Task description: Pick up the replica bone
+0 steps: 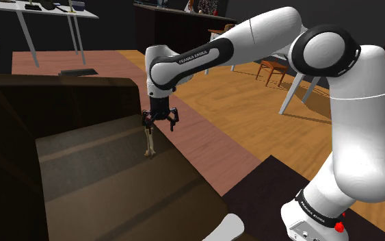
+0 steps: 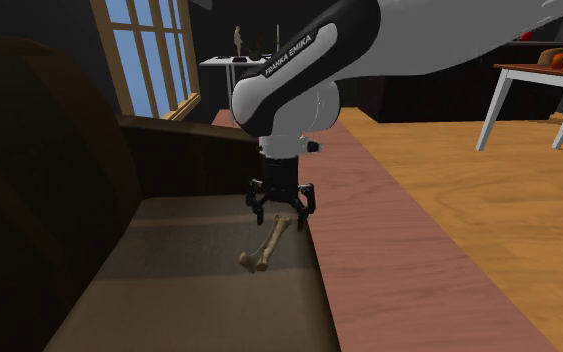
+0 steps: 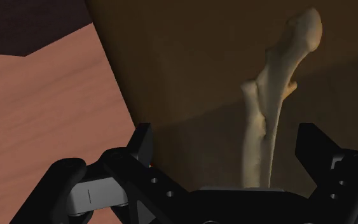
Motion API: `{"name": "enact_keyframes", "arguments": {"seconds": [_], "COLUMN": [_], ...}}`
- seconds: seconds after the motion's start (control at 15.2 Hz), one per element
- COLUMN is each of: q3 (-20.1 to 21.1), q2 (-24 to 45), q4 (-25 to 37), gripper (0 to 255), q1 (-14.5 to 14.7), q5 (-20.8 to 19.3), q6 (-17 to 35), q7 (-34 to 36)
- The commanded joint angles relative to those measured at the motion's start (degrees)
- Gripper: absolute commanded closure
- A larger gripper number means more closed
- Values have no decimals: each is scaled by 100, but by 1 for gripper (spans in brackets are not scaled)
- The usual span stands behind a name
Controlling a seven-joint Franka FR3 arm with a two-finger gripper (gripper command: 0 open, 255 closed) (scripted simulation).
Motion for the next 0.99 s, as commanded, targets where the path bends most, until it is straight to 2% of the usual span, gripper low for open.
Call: {"name": "enact_keyframes", "arguments": {"seconds": [0.0, 0.26, 0.86, 0.92], "q3": [-77, -219, -266, -264], "q2": [536, 1650, 1975, 1968], "q4": [598, 1981, 1946, 1951], "gripper": [0, 0, 0, 255], "q1": [124, 404, 433, 432], "q5": [-83, -181, -226, -224], "q6": [-150, -563, -205, -218], "q7": [162, 432, 414, 414]}}
